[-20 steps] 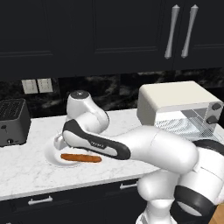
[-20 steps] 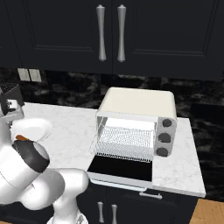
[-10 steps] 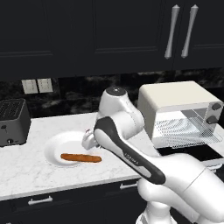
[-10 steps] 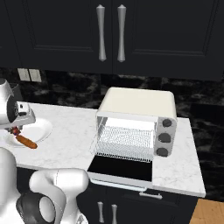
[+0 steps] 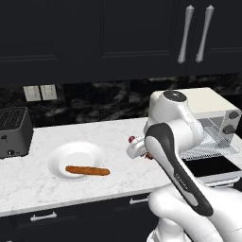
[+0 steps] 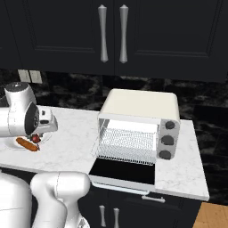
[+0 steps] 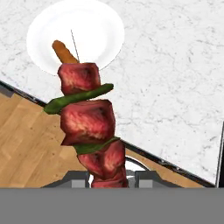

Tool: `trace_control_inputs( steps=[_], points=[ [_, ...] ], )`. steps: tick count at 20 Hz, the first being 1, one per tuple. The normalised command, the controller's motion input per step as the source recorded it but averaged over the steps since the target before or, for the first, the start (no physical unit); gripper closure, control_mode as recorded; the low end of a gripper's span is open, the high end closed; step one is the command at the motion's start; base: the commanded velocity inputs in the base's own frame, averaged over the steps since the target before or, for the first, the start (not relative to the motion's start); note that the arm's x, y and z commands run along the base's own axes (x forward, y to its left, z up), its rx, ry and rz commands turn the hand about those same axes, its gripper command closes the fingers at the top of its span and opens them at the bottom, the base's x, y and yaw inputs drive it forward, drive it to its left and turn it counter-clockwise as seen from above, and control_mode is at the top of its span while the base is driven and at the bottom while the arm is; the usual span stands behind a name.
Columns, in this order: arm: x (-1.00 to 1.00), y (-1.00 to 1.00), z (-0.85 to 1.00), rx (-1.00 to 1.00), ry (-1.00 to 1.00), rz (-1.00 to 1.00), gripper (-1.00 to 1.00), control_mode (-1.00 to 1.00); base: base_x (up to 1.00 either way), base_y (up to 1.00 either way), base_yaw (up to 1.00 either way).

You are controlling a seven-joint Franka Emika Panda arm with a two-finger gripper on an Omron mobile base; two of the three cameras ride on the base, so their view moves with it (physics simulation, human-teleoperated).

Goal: Pick up the kebab skewer and baguette bread, and place them inside the toaster oven. Close the toaster oven door and start by setting the timer.

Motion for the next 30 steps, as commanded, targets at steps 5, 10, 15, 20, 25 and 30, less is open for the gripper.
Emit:
trace_control_inputs(
  steps=[5, 10, 15, 20, 25, 30],
  points=[
    [0.03, -0.89, 0.07, 0.00, 0.00, -0.07, 1.00, -1.00, 0.00, 0.00, 0.00],
    [0.15, -0.87, 0.03, 0.00, 0.00, -0.10, 1.00, -1.00, 0.00, 0.00, 0.00],
    [0.13, -0.82, 0.00, 0.00, 0.01, -0.11, 1.00, -1.00, 0.00, 0.00, 0.00],
    [0.46, -0.54, 0.00, 0.04, 0.01, -0.10, 1.00, -1.00, 0.00, 0.00, 0.00],
    [0.28, -0.36, -0.16, 0.04, 0.00, -0.06, 1.00, -1.00, 0.00, 0.00, 0.00],
    [0.03, -0.23, -0.33, 0.01, 0.00, -0.06, 1.00, -1.00, 0.00, 0.00, 0.00]
  ],
)
